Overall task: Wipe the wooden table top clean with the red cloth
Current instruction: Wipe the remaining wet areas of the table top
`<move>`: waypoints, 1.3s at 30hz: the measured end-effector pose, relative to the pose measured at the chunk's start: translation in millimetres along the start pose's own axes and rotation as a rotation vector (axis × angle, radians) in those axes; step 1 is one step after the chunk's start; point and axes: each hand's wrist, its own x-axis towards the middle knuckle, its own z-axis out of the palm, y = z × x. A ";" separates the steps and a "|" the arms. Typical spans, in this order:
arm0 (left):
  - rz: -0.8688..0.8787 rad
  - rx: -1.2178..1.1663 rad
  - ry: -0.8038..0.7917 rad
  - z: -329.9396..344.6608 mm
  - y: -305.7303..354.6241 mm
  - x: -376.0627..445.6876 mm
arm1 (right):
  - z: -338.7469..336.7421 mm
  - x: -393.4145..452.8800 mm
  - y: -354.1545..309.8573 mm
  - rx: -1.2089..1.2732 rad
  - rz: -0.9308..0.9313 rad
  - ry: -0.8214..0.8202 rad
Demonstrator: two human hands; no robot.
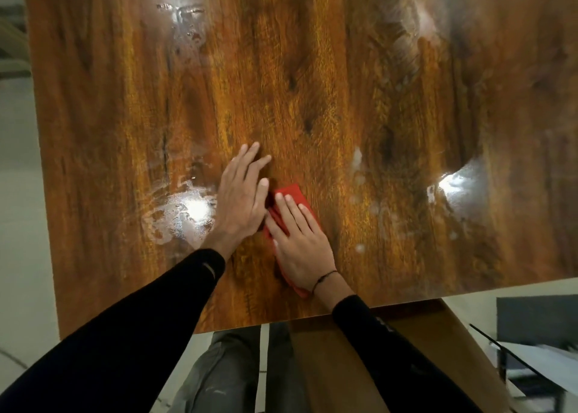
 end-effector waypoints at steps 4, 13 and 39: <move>0.002 0.078 -0.025 14.2 17.4 23.9 | -1.4 -40.4 34.2 -0.003 0.050 0.018; 0.050 0.206 -0.002 22.0 13.7 22.3 | -25.3 -1.6 114.4 0.124 0.710 0.230; 0.047 0.267 0.040 23.0 18.3 18.8 | -24.7 -7.6 143.8 0.045 0.457 0.160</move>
